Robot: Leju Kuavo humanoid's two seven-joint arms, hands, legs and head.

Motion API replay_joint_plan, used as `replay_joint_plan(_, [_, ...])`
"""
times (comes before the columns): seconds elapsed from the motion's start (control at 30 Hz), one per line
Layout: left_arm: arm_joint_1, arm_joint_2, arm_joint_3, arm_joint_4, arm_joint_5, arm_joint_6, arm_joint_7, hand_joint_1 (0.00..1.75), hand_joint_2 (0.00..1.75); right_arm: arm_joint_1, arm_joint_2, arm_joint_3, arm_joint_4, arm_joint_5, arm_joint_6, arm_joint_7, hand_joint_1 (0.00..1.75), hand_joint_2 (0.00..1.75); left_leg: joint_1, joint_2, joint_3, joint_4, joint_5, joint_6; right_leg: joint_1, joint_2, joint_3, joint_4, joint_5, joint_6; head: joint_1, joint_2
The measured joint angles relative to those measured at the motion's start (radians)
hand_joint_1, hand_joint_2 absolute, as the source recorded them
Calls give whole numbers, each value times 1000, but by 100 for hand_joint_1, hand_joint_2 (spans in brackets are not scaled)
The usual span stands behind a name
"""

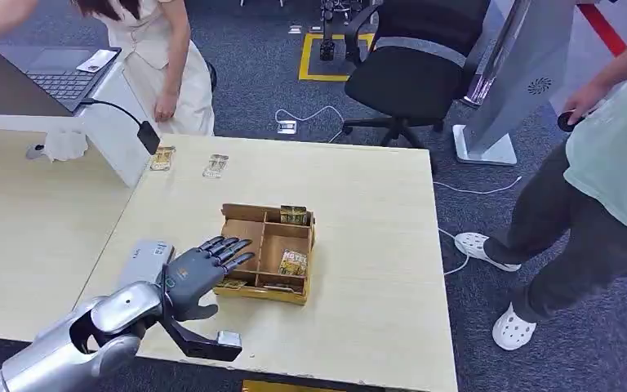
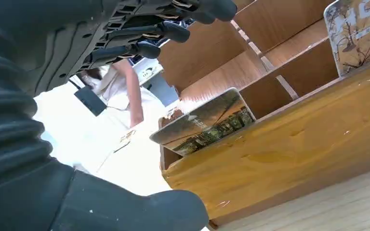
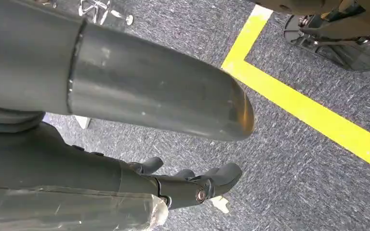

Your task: Pass the card to the sensor for recognition and then transmit it.

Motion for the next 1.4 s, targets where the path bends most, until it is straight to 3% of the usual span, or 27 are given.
replay_joint_plan(0.47, [6, 0, 0, 1, 0, 0, 1, 0, 175, 1, 1, -8, -3, 10, 3, 2, 0, 0, 0, 0, 0, 0, 0, 0, 0, 0, 0, 0, 0, 0, 0, 0])
replay_joint_plan(0.53, [6, 0, 0, 3, -4, 2, 3, 145, 175, 2, 1, -12, -3, 11, 5, 3, 0, 0, 0, 0, 0, 0, 0, 0, 0, 0, 0, 0, 0, 0, 0, 0])
replay_joint_plan(0.63, [6, 1, 0, 7, -8, -5, 10, 175, 175, 4, 1, -19, -6, 21, 11, 9, 0, 0, 0, 0, 0, 0, 0, 0, 0, 0, 0, 0, 0, 0, 0, 0])
replay_joint_plan(0.73, [6, 5, 0, 13, -3, -21, 12, 175, 175, 5, 1, -24, -9, 26, 14, 12, 0, 0, 0, 0, 0, 0, 0, 0, 0, 0, 0, 0, 0, 0, 0, 0])
replay_joint_plan(0.77, [6, 5, 0, 15, -3, -21, 12, 161, 175, 5, 1, -24, -9, 26, 14, 12, 0, 0, 0, 0, 0, 0, 0, 0, 0, 0, 0, 0, 0, 0, 0, 0])
replay_joint_plan(0.8, [6, 5, 0, 16, -2, -21, 12, 175, 175, 5, 1, -25, -9, 26, 15, 13, 0, 0, 0, 0, 0, 0, 0, 0, 0, 0, 0, 0, 0, 0, 0, 0])
replay_joint_plan(1.4, [-1, 11, 0, 25, 27, -19, -3, 175, 175, 12, 6, -64, -14, 68, 42, 18, 0, 0, 0, 0, 0, 0, 0, 0, 0, 0, 0, 0, 0, 0, 0, 0])
